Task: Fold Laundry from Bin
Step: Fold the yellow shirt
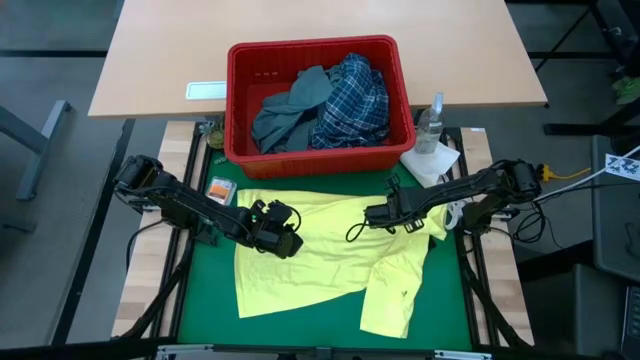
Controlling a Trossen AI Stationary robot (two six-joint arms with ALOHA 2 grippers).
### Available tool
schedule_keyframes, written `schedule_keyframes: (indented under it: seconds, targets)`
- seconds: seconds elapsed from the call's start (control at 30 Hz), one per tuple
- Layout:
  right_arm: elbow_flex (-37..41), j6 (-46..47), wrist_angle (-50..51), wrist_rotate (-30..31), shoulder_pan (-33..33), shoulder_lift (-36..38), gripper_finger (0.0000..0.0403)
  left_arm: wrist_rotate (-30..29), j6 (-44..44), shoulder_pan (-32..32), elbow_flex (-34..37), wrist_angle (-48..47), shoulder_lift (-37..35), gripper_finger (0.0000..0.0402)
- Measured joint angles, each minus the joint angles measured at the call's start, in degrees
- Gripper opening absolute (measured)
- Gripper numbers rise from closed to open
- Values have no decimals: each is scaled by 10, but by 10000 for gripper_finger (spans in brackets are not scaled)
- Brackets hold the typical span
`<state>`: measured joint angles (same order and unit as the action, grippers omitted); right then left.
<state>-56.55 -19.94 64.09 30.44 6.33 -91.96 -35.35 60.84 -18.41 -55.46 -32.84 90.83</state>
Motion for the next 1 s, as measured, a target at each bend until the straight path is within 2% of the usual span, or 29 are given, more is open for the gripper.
schedule_keyframes:
  seconds: [0.1, 0.3, 0.43, 0.57, 0.67, 0.87, 1.0]
  targets:
    - [0, 0, 0, 14, 0, 0, 82, 0, 0, 0, 0, 0, 0, 121]
    - [0, -1, 14, 120, 0, 0, 157, 0, 0, 0, 0, 0, 0, 121]
    - [-19, 4, 62, 115, 0, 0, 177, 0, 0, 0, 0, 0, 0, 121]
    - [-58, 78, 143, 69, 0, 0, 177, 0, 0, 0, 0, 0, 0, 121]
    - [-74, 157, 166, 0, 8, 0, 175, 0, 0, 0, 0, 0, 0, 121]
    - [-51, 206, 107, -118, 54, 0, 175, 0, 0, 0, 0, 0, 0, 121]
    - [-29, 224, 63, -158, 88, 0, 175, 0, 0, 0, 0, 1, 0, 121]
